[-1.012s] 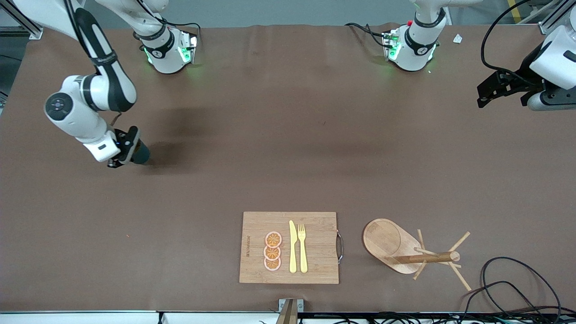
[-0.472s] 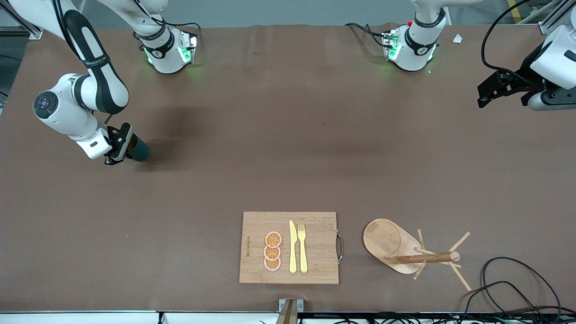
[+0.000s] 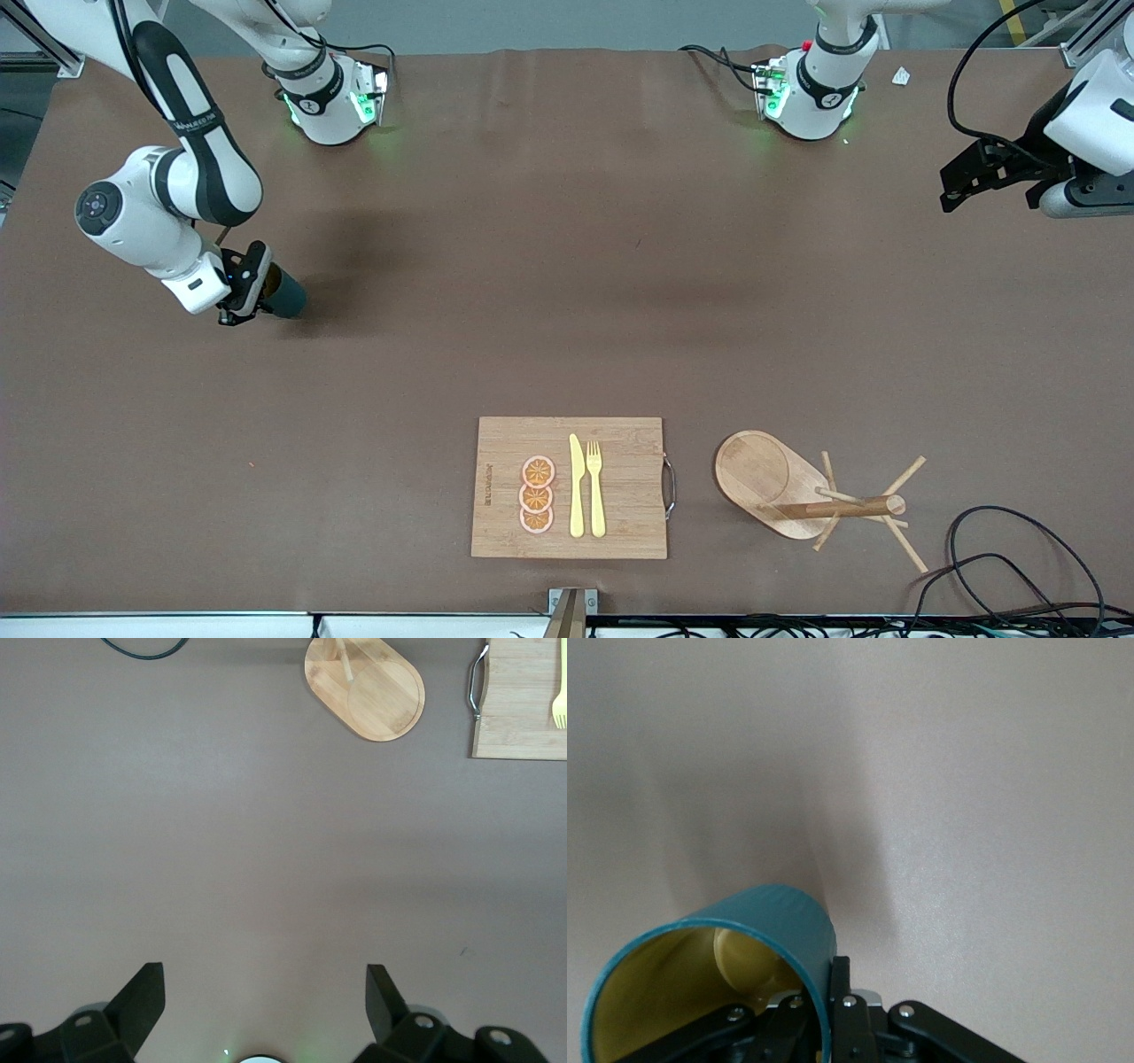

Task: Transfer cup from left to right arm and place
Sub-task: 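Lower the mug onto the table and open the right gripper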

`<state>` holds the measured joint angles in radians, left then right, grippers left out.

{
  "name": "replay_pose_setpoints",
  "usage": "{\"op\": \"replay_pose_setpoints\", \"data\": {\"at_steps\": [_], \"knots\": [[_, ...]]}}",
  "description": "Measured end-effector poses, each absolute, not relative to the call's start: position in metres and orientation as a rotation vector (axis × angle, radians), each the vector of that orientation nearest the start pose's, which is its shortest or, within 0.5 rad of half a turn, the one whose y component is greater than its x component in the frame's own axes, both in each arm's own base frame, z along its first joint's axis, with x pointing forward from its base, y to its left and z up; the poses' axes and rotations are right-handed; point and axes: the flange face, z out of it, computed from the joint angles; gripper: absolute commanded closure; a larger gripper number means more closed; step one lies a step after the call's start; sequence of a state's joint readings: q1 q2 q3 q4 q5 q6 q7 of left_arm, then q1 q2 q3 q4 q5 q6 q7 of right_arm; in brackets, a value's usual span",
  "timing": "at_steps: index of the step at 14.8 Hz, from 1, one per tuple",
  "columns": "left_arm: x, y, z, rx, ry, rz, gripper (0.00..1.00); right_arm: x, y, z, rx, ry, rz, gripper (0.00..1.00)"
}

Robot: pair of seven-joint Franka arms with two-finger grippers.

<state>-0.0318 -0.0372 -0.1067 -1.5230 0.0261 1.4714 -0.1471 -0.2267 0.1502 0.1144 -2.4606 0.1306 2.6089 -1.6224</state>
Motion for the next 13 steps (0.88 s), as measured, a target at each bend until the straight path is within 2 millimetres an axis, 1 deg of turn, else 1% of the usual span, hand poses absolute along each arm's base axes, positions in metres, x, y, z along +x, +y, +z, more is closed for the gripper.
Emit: {"op": "replay_pose_setpoints", "data": {"at_steps": [2,3,4,5,6,8,13], "knots": [[0.528,-0.071,0.661,-3.111,-0.020,0.005,0.00,0.479,-0.055,0.233,-2.365,-1.985,-0.101,0.98],[0.528,-0.071,0.662,-3.111,-0.021,0.001,0.00,0.479,-0.055,0.230,-2.366,-1.985,-0.102,0.94],[0.528,-0.071,0.663,-3.111,-0.021,-0.001,0.00,0.479,-0.055,0.227,-2.367,-1.980,-0.102,0.76],[0.528,-0.071,0.664,-3.112,-0.021,-0.003,0.00,0.479,-0.054,0.224,-2.368,-1.972,-0.102,0.45],[0.528,-0.071,0.665,-3.112,-0.021,-0.006,0.00,0.479,-0.053,0.222,-2.367,-1.967,-0.103,0.00],[0.528,-0.072,0.666,-3.112,-0.018,-0.011,0.00,0.479,-0.050,0.222,-2.364,-1.965,-0.106,0.00],[0.528,-0.072,0.665,-3.112,-0.017,-0.008,0.00,0.478,-0.050,0.222,-2.357,-1.944,-0.092,0.00]]}}
